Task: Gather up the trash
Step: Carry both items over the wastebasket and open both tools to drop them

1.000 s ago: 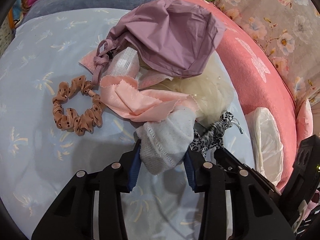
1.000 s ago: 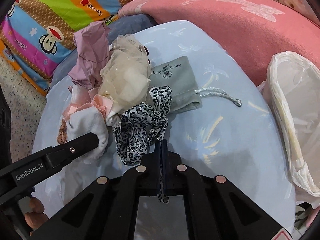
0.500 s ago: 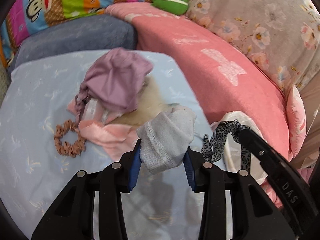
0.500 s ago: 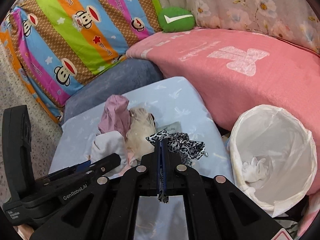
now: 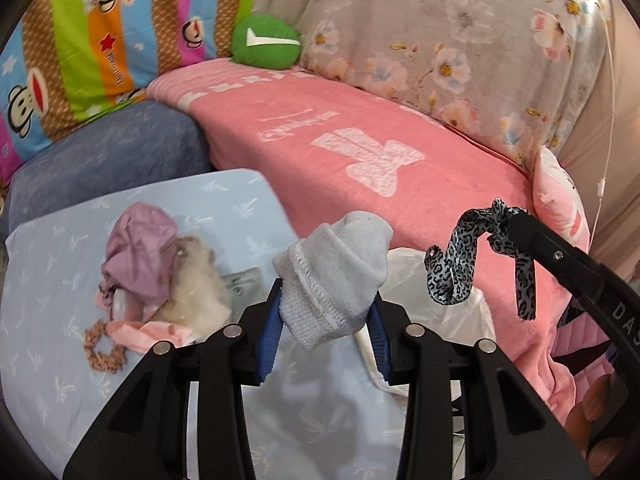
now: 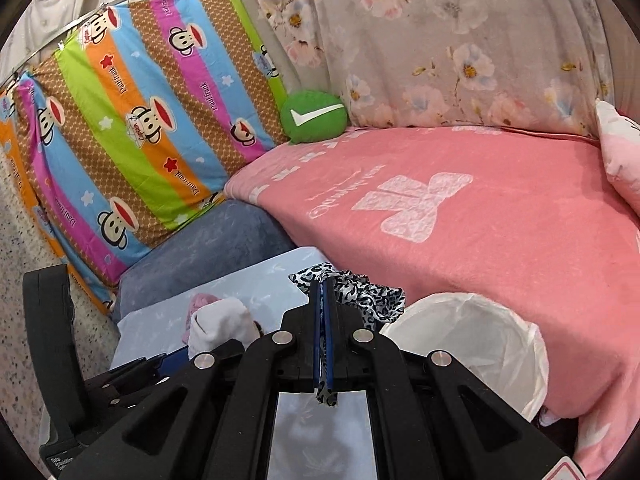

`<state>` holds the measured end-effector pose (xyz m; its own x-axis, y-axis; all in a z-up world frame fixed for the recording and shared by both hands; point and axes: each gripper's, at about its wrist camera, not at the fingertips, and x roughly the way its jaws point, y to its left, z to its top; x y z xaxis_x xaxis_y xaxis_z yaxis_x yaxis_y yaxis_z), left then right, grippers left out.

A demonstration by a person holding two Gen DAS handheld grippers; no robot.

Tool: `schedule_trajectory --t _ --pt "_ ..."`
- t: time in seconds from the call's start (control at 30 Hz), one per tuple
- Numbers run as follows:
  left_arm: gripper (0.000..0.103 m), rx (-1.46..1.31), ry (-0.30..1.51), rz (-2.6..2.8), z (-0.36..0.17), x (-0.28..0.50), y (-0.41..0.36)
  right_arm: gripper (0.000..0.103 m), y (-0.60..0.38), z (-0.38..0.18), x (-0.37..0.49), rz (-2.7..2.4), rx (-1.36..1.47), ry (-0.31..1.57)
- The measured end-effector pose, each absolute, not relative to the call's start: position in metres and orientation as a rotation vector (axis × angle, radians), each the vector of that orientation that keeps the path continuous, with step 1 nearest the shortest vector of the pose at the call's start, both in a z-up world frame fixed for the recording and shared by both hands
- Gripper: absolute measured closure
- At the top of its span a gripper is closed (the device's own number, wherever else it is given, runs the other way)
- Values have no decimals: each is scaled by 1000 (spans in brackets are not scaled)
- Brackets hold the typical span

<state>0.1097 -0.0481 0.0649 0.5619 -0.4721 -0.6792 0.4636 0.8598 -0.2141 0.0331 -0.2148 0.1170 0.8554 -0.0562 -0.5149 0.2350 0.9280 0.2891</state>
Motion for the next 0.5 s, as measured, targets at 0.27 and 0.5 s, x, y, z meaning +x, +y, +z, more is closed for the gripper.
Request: schedule_trajectory --t 0.27,0.5 --pt "66 42 780 -624 70 101 -95 101 -256 110 13 -229 377 524" --pt "66 95 785 -679 62 92 -127 101 -283 88 1 -277 422 549"
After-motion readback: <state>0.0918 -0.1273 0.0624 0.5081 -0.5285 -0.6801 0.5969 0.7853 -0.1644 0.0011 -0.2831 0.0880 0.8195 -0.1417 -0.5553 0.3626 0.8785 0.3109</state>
